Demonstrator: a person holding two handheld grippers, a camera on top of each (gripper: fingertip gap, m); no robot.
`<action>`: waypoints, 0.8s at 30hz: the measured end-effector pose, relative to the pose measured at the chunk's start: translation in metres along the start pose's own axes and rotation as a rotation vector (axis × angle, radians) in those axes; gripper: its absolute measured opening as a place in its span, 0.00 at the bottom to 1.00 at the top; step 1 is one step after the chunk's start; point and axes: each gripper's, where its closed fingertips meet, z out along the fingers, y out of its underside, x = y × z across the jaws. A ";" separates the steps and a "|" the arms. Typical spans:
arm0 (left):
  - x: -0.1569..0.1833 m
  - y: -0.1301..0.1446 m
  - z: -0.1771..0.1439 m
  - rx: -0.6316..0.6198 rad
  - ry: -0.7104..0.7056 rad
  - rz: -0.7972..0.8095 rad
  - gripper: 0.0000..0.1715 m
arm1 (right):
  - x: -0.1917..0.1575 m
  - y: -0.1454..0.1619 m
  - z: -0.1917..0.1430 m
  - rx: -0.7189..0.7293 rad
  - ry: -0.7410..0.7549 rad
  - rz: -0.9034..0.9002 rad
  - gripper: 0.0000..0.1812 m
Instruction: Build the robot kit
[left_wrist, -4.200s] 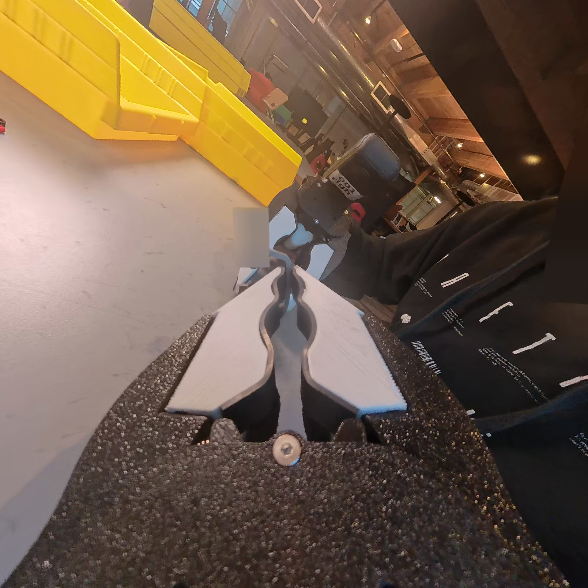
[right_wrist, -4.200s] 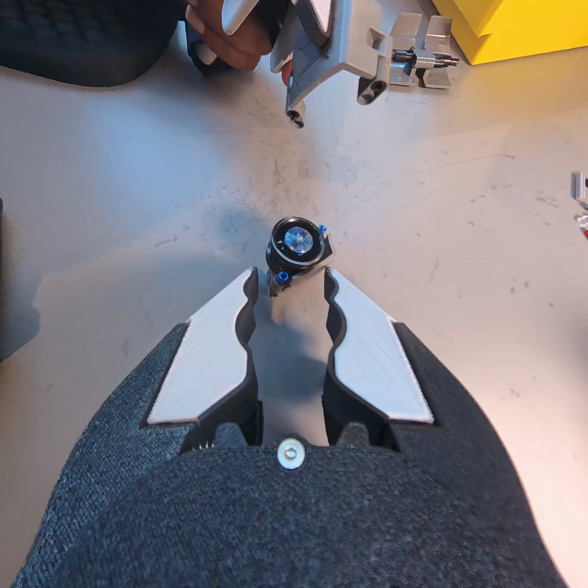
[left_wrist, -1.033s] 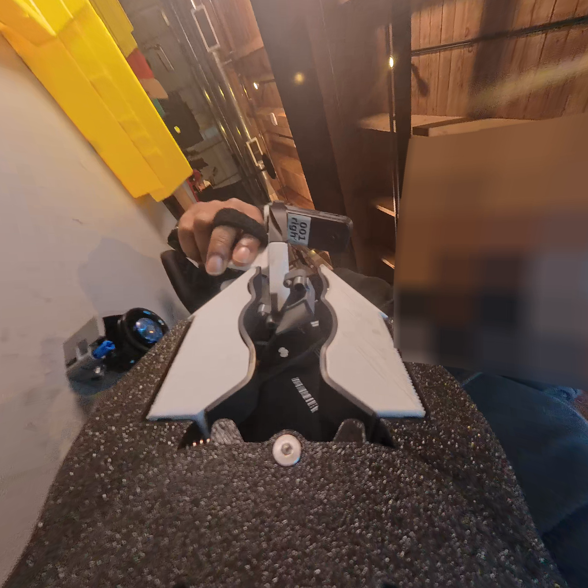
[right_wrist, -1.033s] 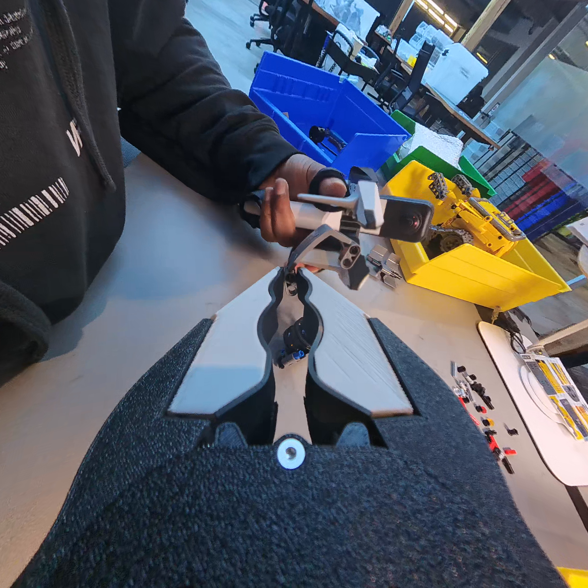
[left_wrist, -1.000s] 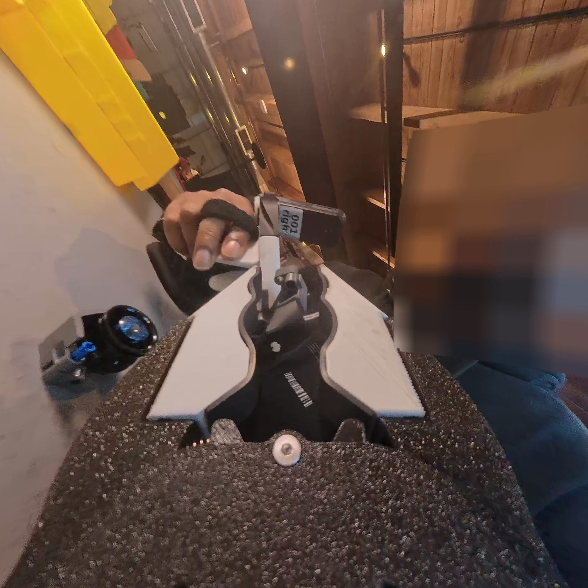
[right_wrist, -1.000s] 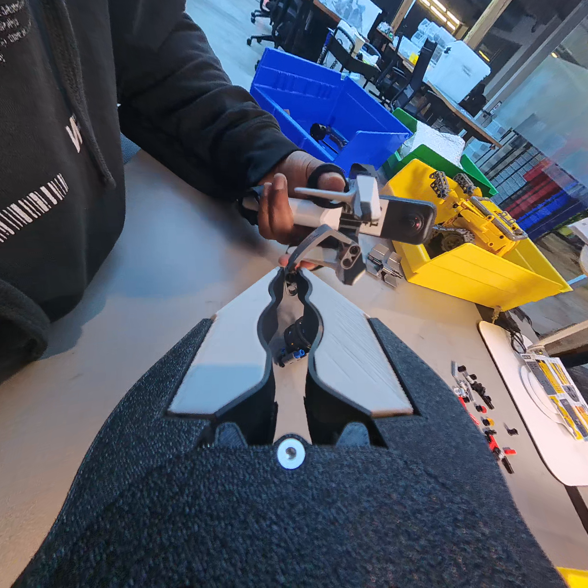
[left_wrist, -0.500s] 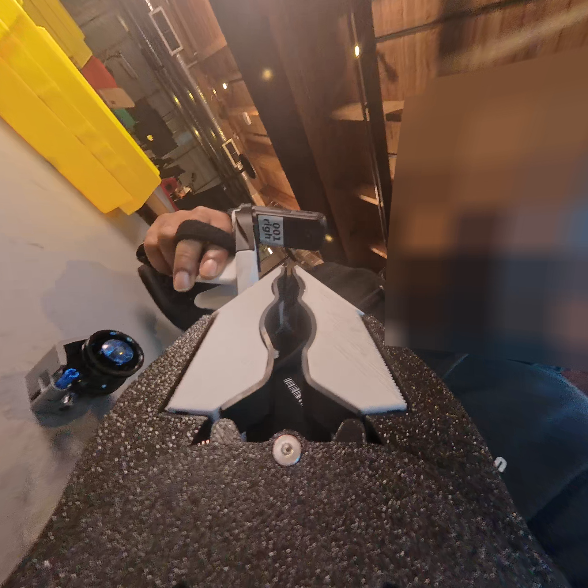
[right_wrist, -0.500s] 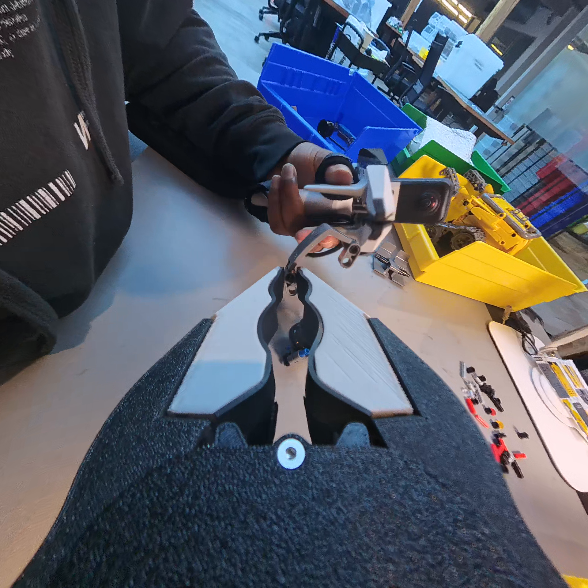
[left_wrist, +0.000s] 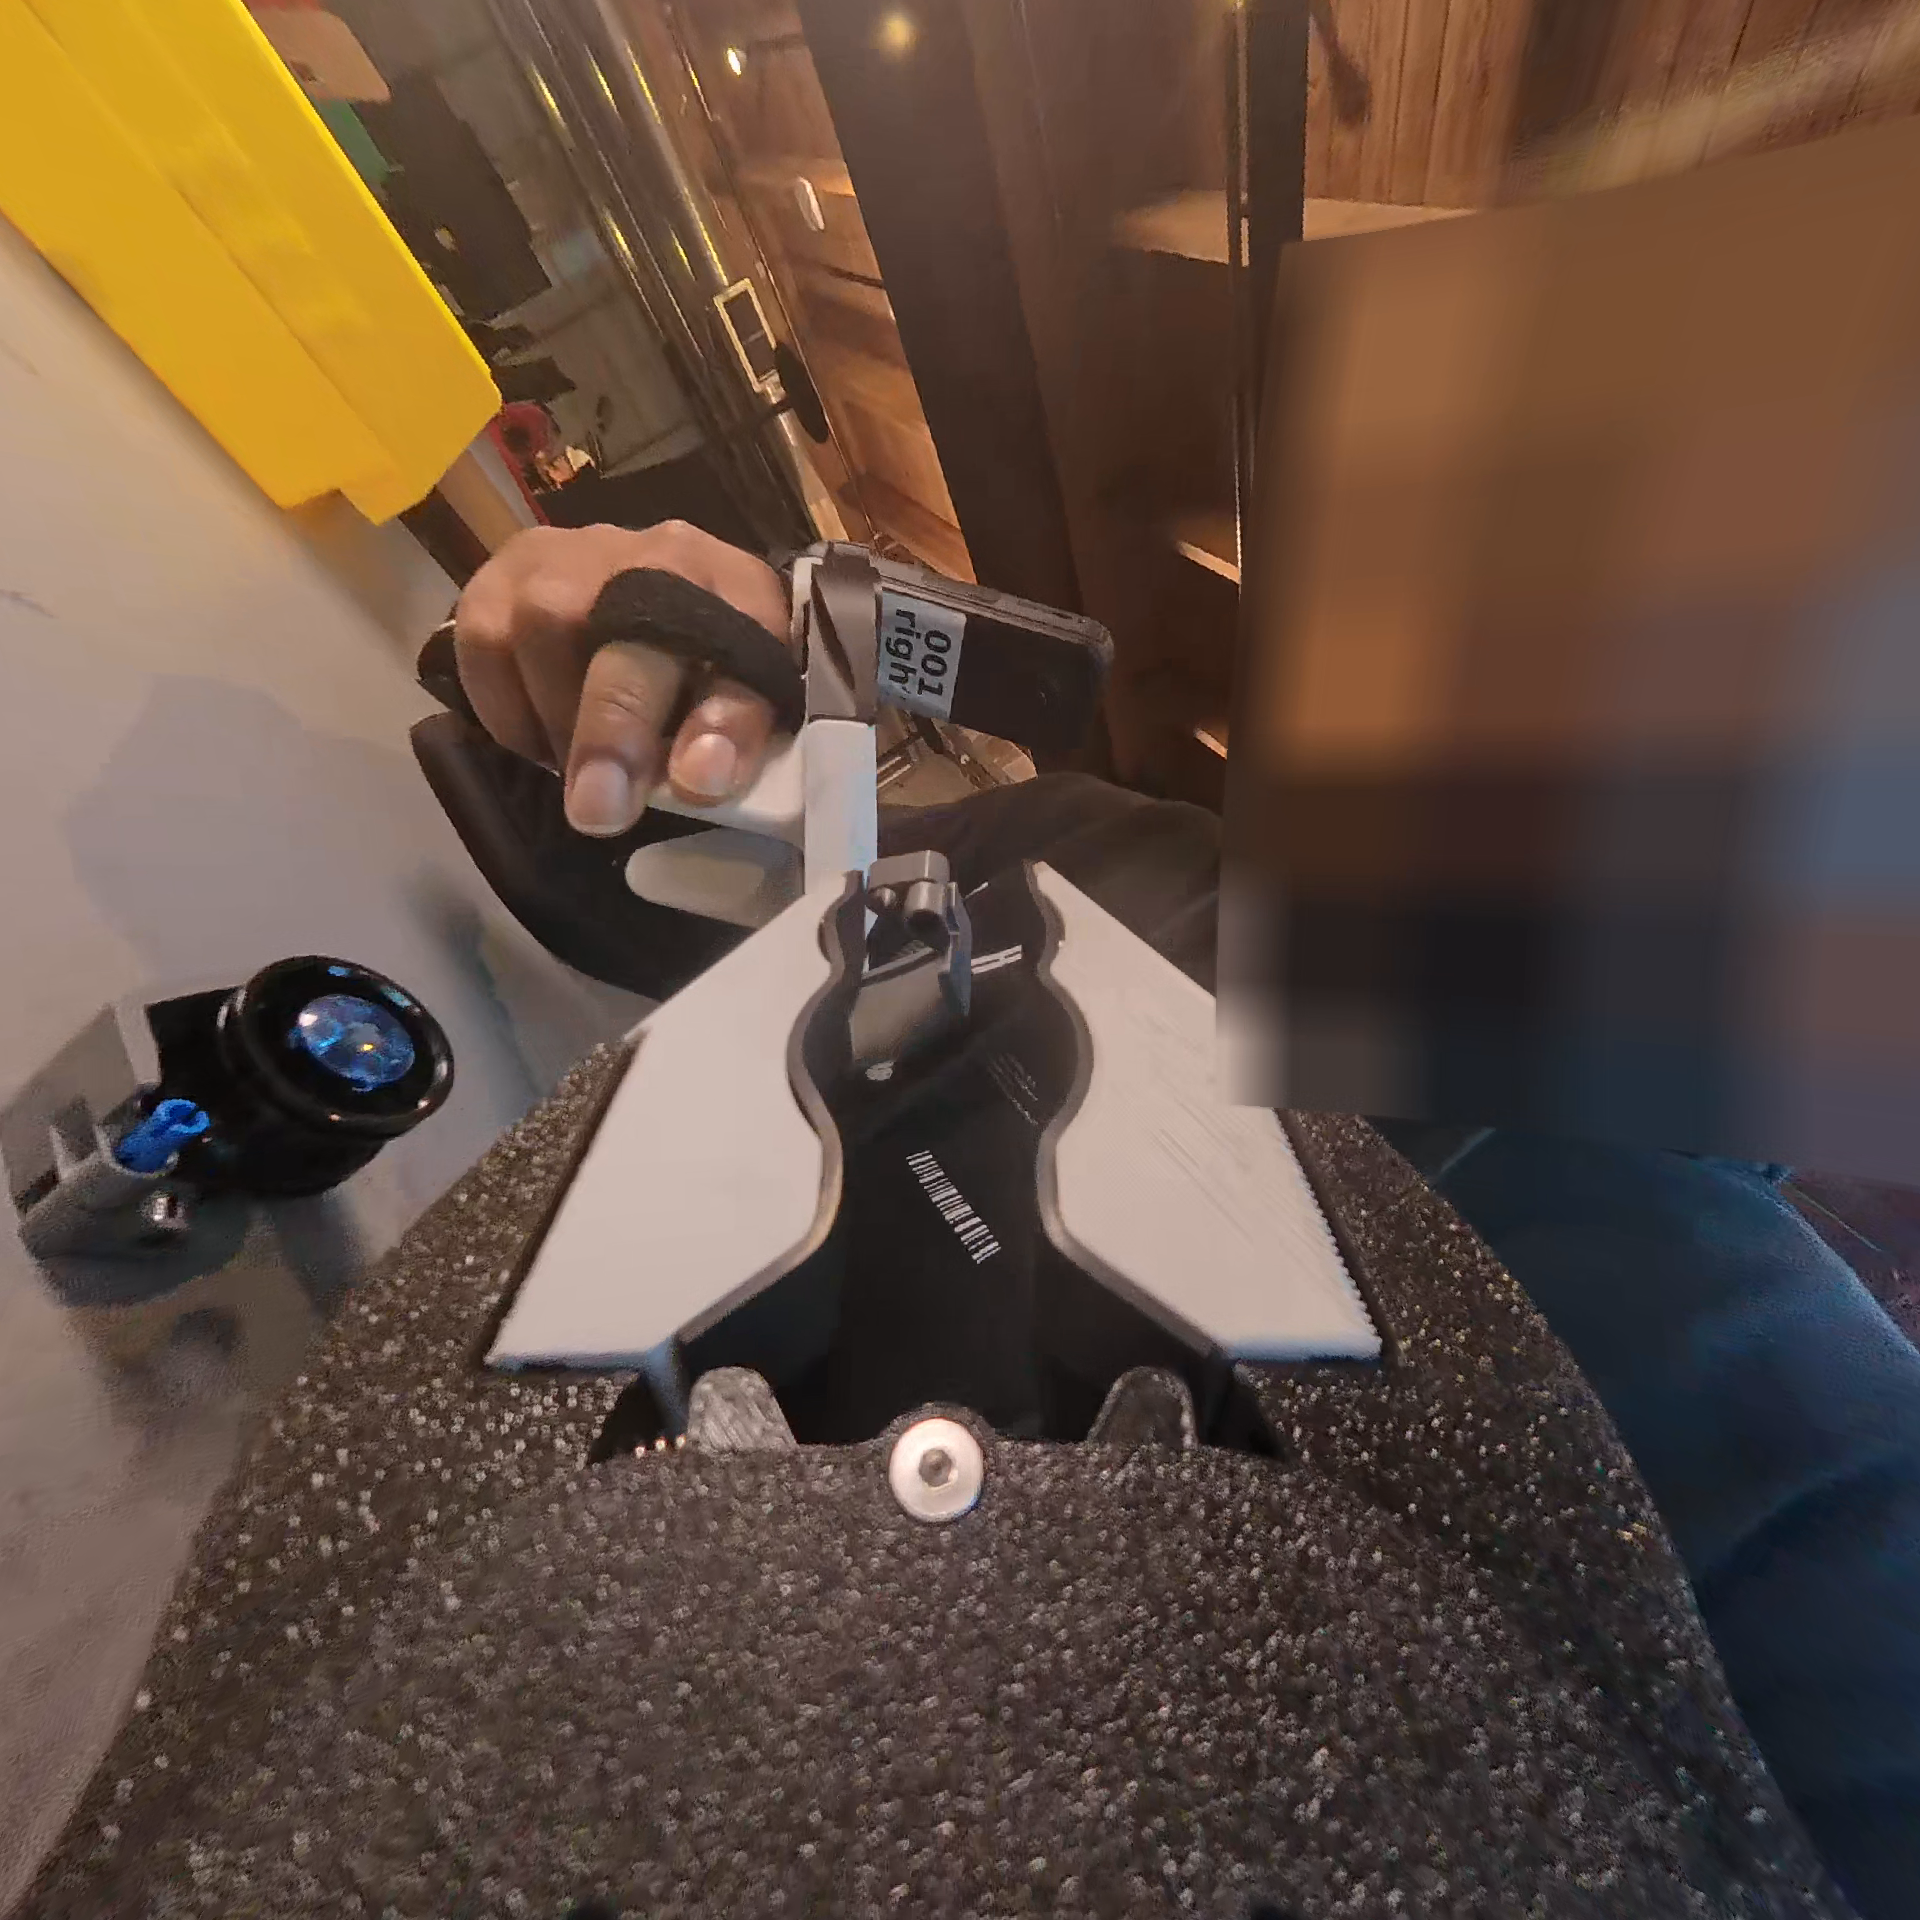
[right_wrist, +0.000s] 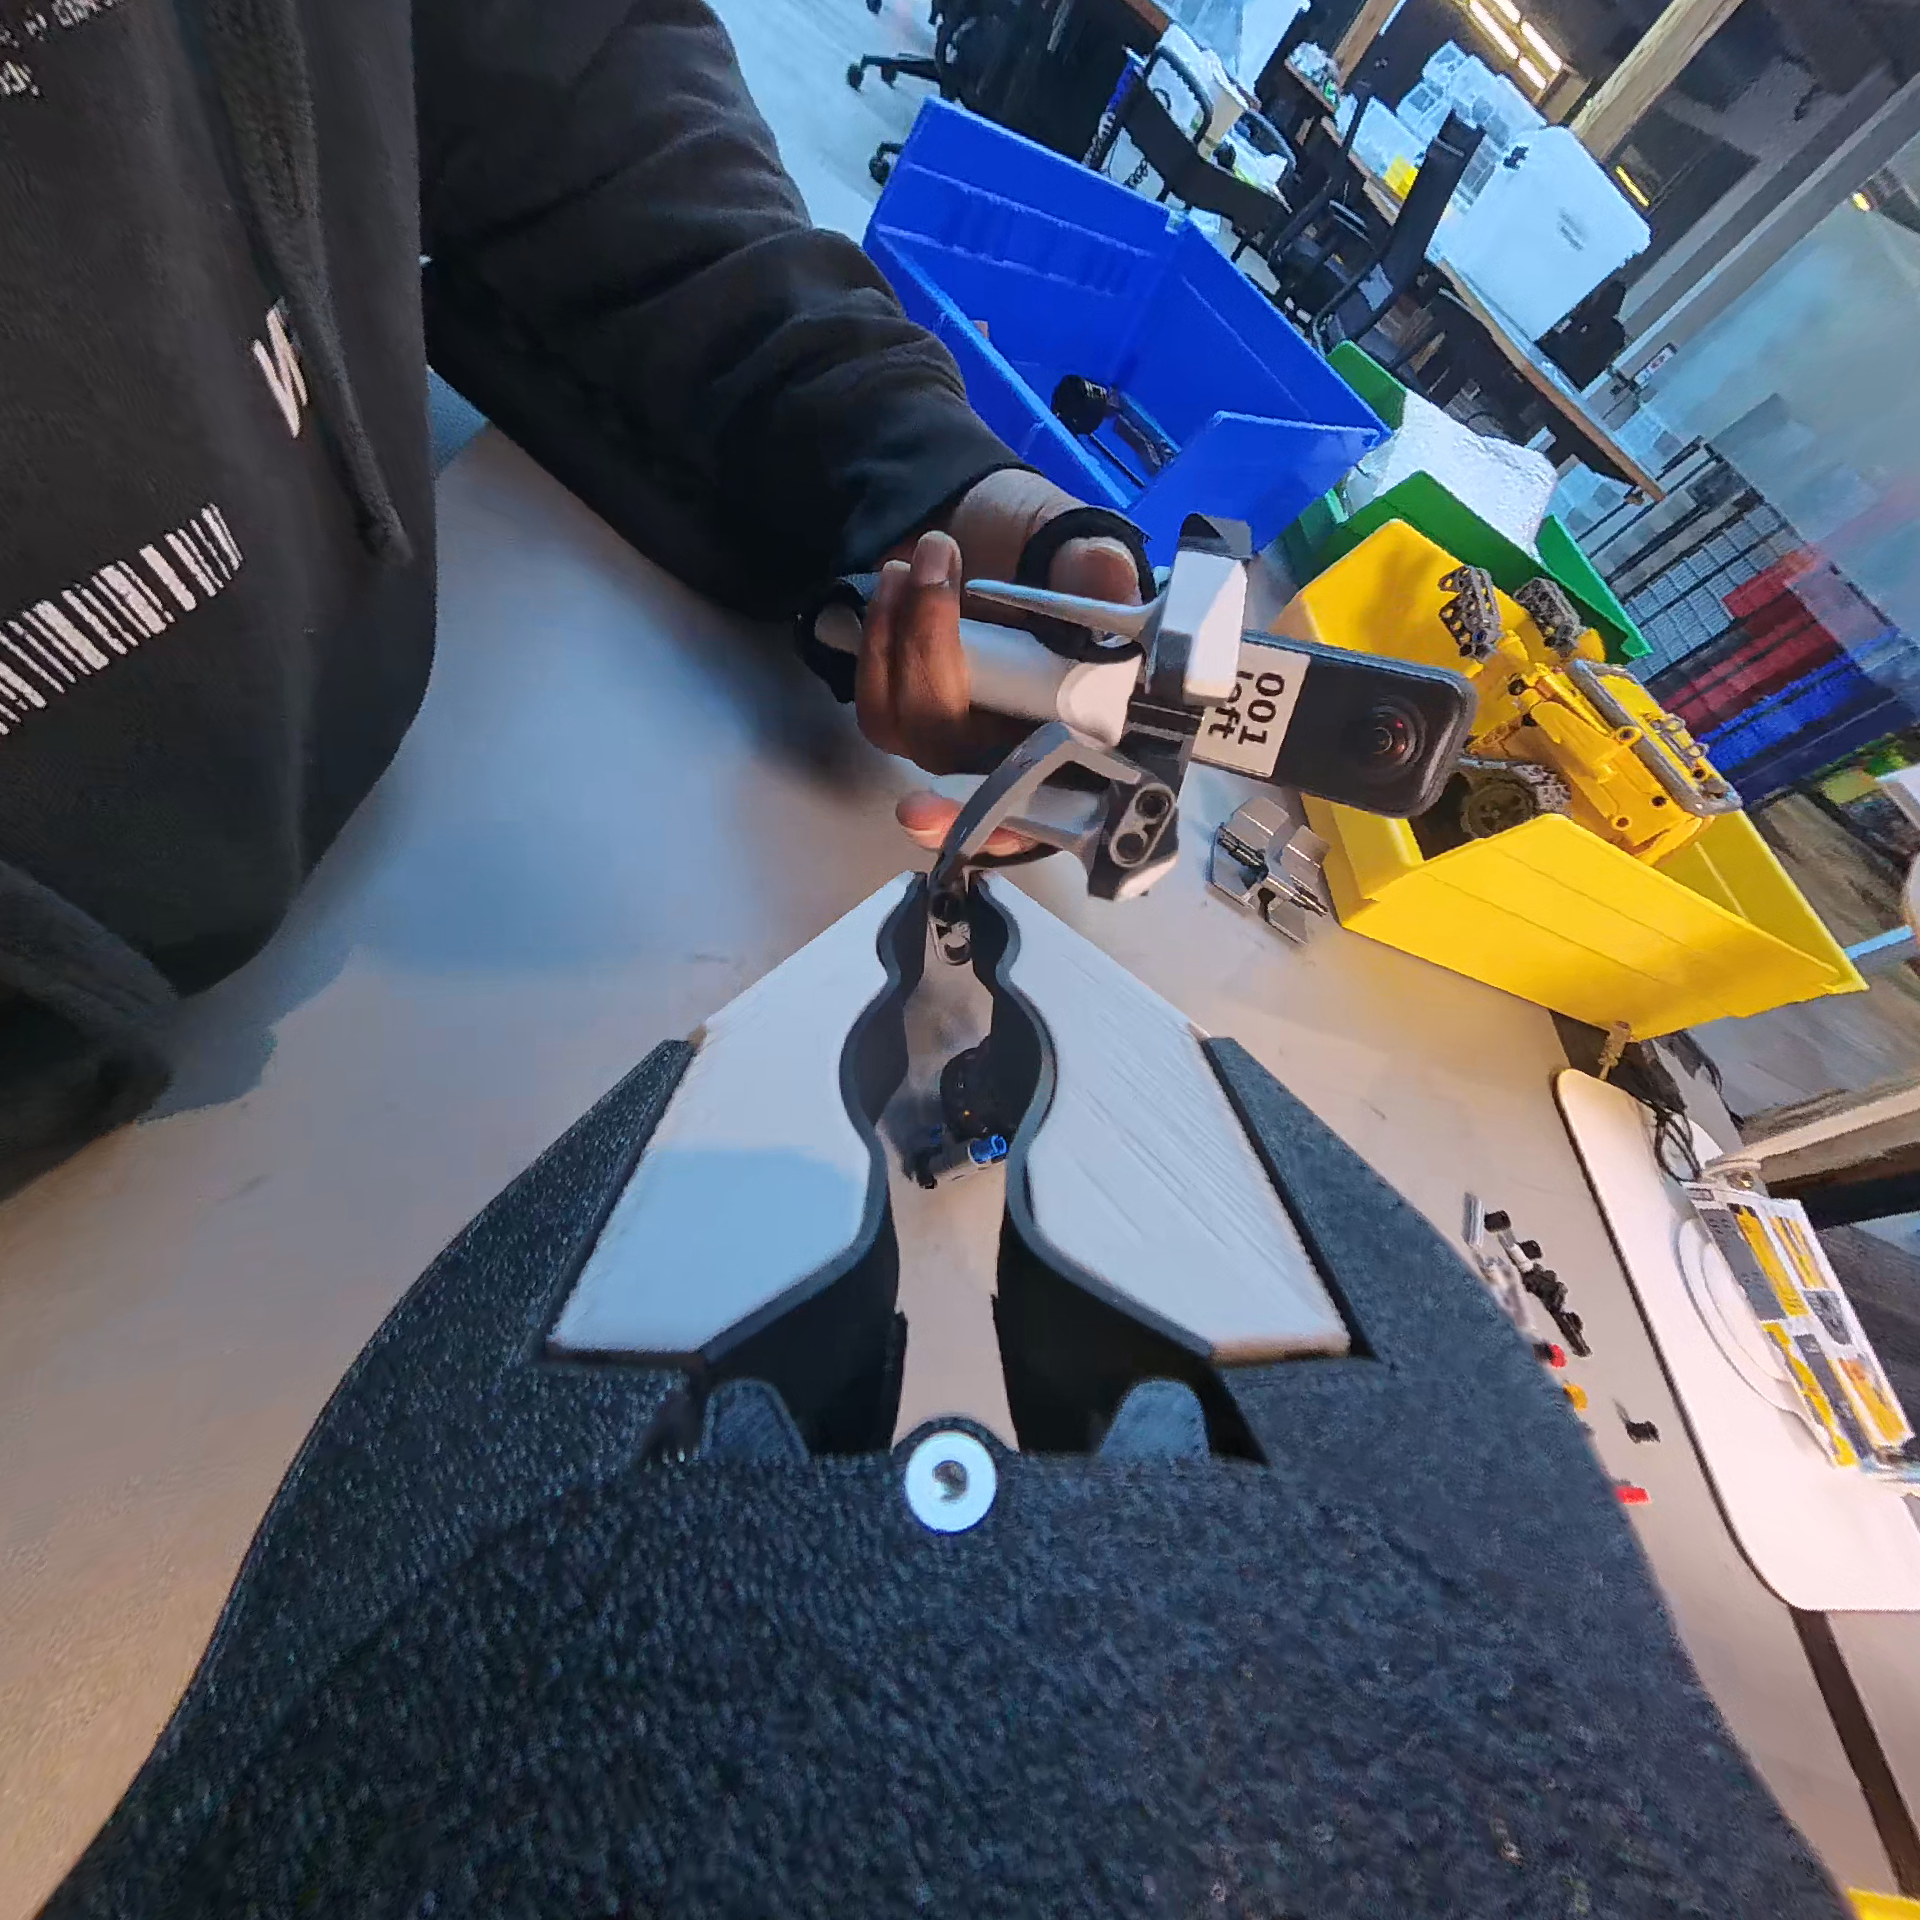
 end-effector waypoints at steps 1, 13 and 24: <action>0.000 0.001 0.000 -0.003 0.003 -0.005 0.16 | 0.000 0.000 0.000 -0.004 0.003 -0.015 0.04; -0.005 0.006 0.000 -0.035 -0.045 0.032 0.09 | 0.001 0.010 0.000 -0.097 0.043 -0.147 0.04; -0.006 0.006 -0.001 -0.085 -0.156 0.283 0.09 | 0.001 0.011 -0.002 -0.077 0.021 -0.083 0.04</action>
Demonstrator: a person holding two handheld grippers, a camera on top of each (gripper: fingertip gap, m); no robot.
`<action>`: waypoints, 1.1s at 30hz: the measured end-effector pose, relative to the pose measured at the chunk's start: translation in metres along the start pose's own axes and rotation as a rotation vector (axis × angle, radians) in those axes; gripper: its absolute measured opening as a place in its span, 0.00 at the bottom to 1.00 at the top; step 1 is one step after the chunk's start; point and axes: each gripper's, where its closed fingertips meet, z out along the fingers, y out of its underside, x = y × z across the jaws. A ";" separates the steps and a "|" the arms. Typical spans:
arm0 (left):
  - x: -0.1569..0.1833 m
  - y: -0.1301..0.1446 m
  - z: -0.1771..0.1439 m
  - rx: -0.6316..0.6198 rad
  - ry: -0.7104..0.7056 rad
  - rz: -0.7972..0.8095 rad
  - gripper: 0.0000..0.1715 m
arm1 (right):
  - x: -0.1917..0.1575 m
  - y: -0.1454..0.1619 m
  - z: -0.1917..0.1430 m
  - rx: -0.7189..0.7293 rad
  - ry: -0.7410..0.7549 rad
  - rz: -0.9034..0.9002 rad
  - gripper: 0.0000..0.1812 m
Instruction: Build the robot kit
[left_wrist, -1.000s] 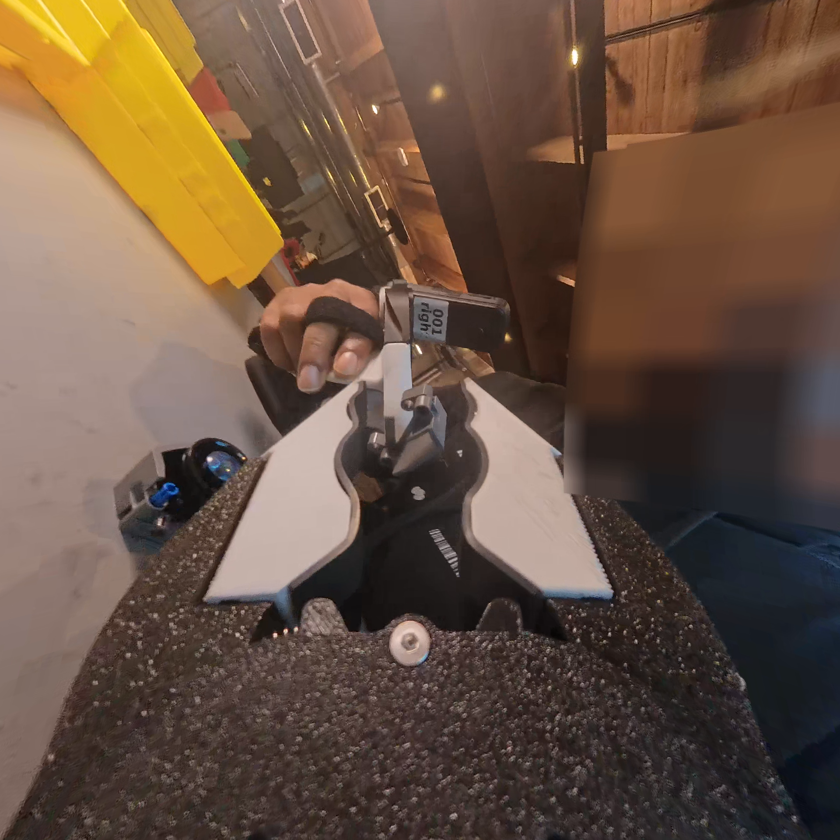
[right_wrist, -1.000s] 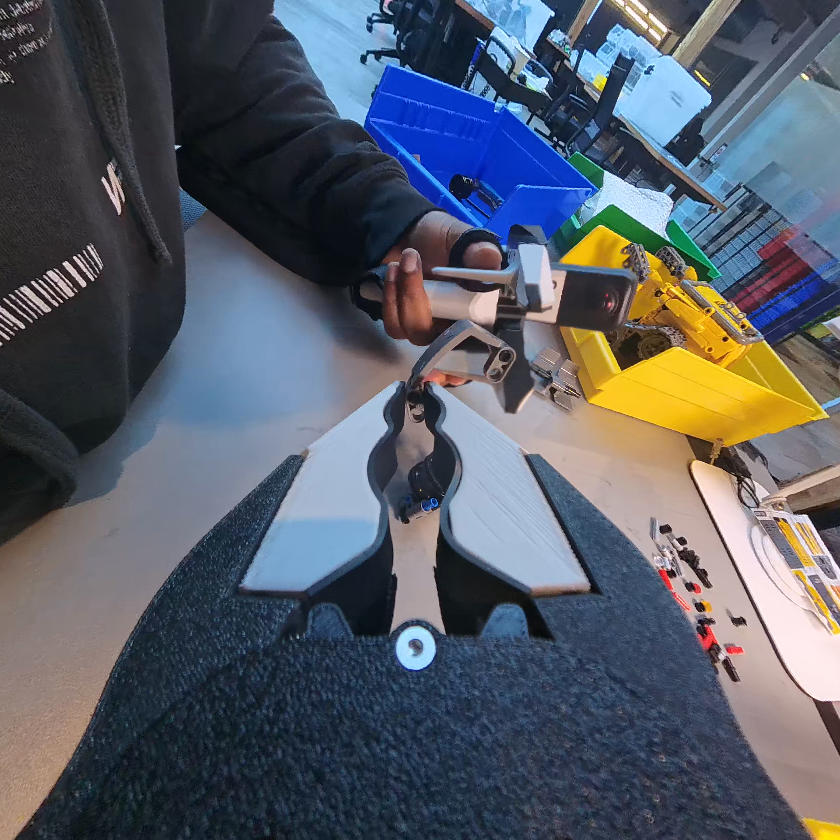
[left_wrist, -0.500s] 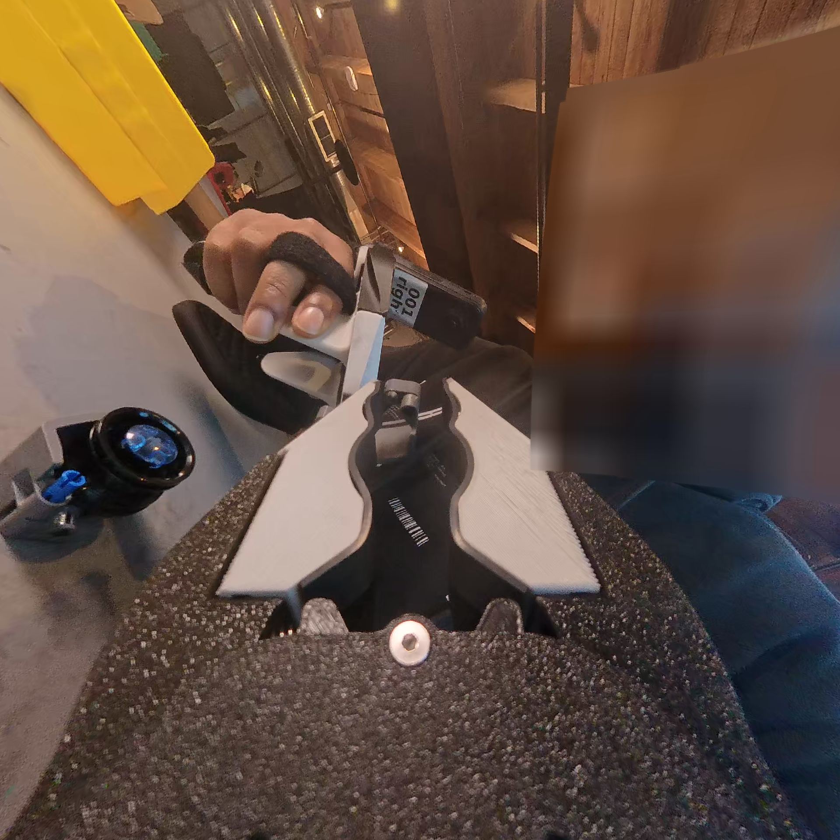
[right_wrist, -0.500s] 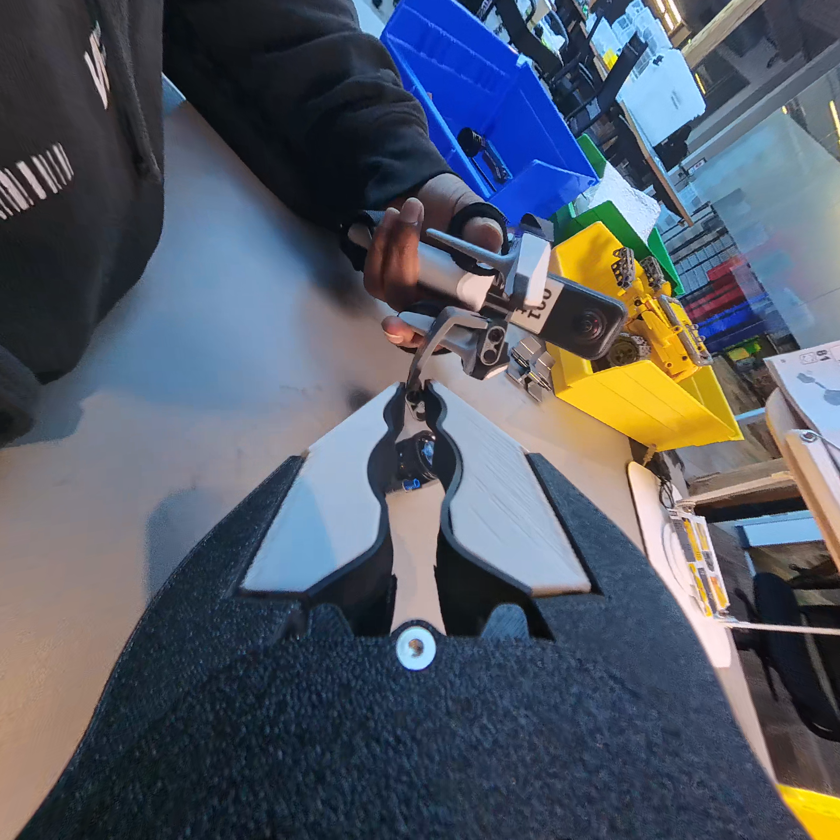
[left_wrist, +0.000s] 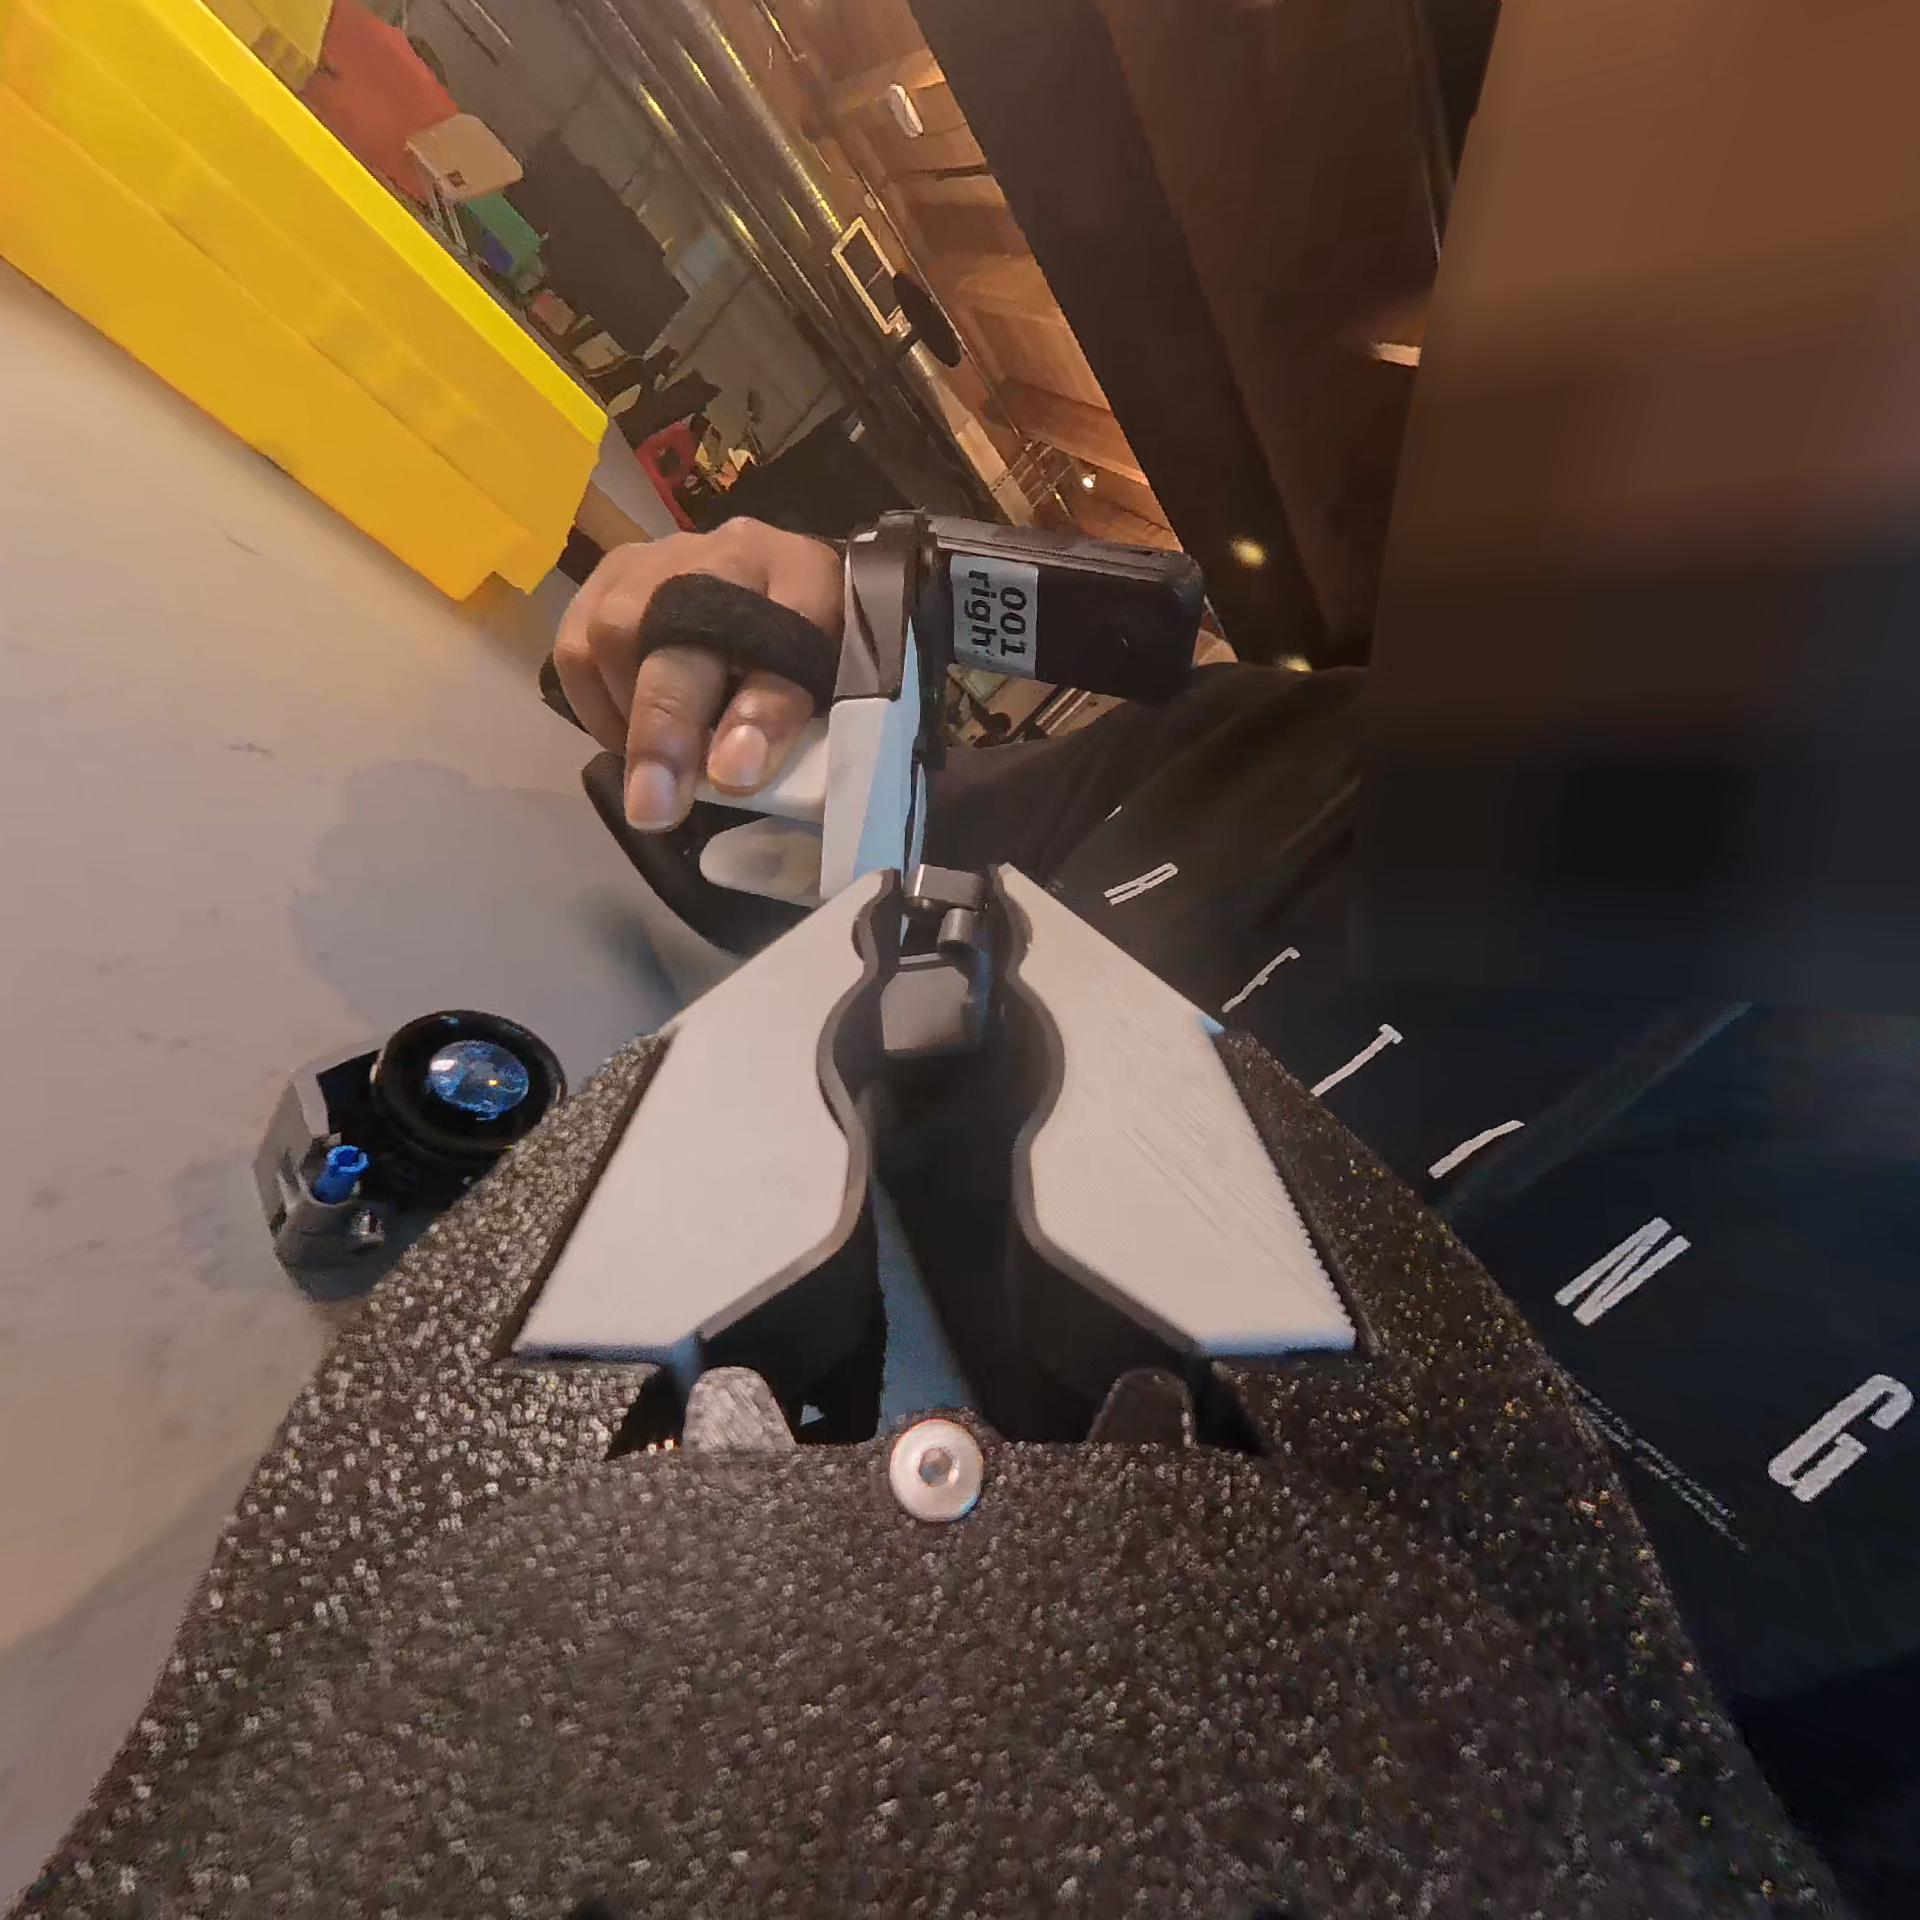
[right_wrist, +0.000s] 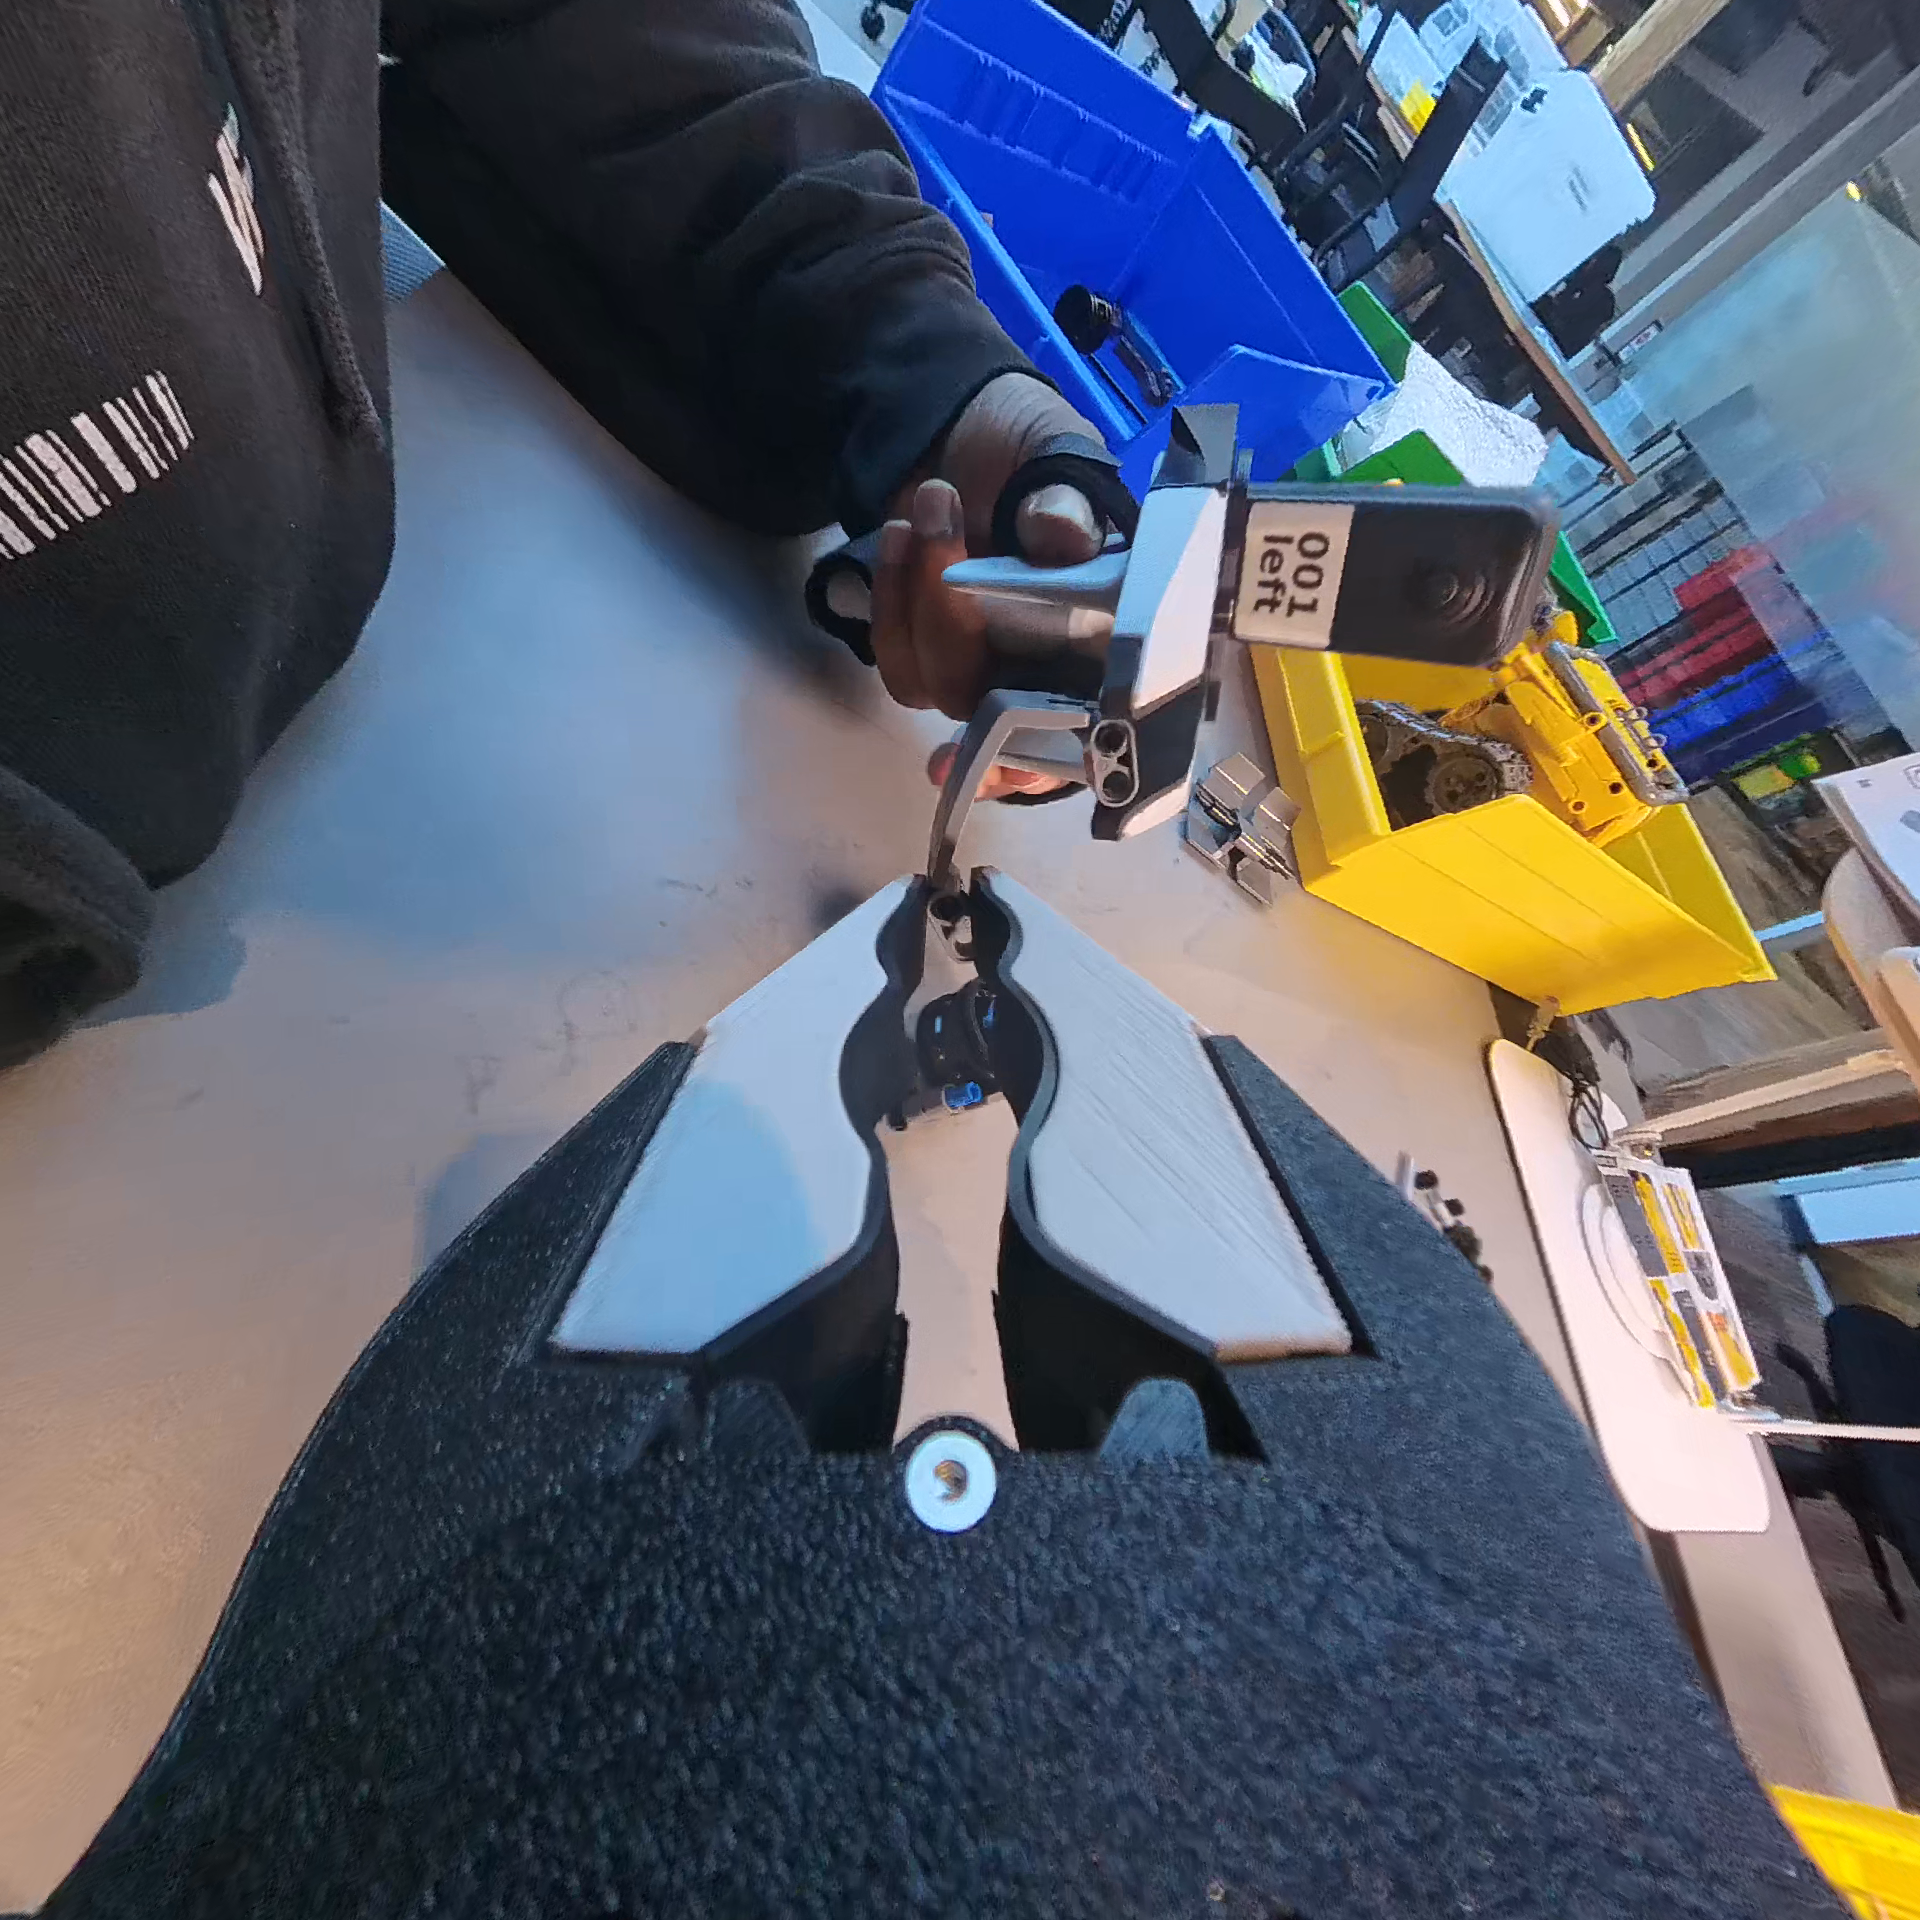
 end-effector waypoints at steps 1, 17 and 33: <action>0.000 -0.001 -0.001 0.000 -0.013 0.025 0.09 | 0.000 -0.001 0.000 0.009 -0.004 0.014 0.04; -0.009 -0.001 -0.005 -0.073 -0.216 0.421 0.09 | -0.001 0.003 -0.004 0.083 -0.147 0.393 0.04; -0.041 0.006 -0.023 -0.207 -0.443 0.485 0.08 | -0.002 0.023 0.006 -0.039 -0.158 0.557 0.05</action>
